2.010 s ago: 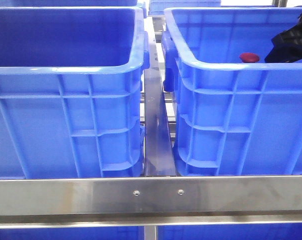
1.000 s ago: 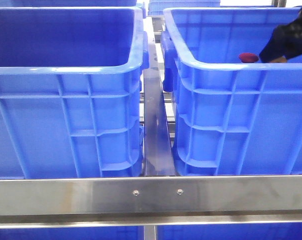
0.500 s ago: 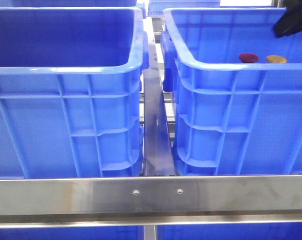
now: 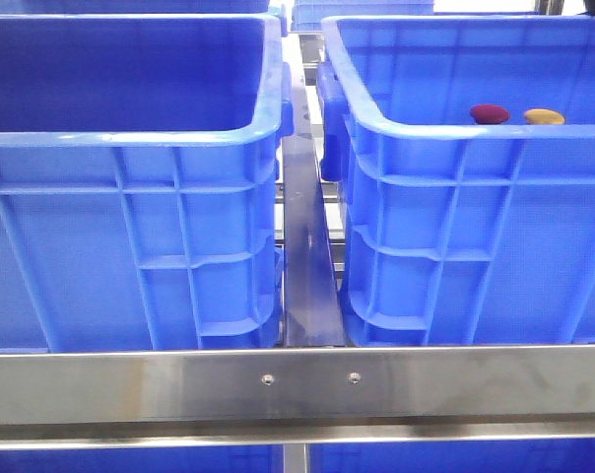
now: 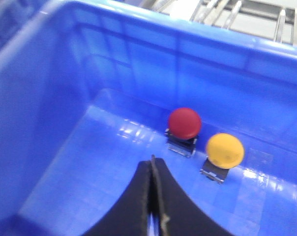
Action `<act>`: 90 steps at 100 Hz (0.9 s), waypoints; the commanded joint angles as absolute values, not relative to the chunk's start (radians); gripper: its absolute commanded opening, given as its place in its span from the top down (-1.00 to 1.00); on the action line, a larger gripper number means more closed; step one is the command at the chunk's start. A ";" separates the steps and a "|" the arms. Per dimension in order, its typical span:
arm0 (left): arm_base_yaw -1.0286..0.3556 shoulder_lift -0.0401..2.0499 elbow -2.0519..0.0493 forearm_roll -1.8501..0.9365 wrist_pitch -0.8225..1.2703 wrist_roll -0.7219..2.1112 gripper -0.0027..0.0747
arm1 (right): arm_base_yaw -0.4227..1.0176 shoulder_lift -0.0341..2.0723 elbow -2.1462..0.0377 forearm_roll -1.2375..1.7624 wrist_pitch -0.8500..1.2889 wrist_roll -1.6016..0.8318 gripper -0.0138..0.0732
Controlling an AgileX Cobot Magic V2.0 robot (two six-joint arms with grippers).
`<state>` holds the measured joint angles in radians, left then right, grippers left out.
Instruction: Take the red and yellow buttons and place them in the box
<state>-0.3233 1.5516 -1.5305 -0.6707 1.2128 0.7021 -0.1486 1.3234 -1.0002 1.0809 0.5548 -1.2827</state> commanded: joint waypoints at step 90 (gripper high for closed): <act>-0.322 0.781 -0.735 -0.647 0.494 0.690 0.98 | -0.146 0.833 -0.715 1.276 0.558 -1.349 0.82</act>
<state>-0.3233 0.8516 -0.7608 -0.6105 0.5834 0.7004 -0.1486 0.9080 -0.7267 1.2223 0.5922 -1.3200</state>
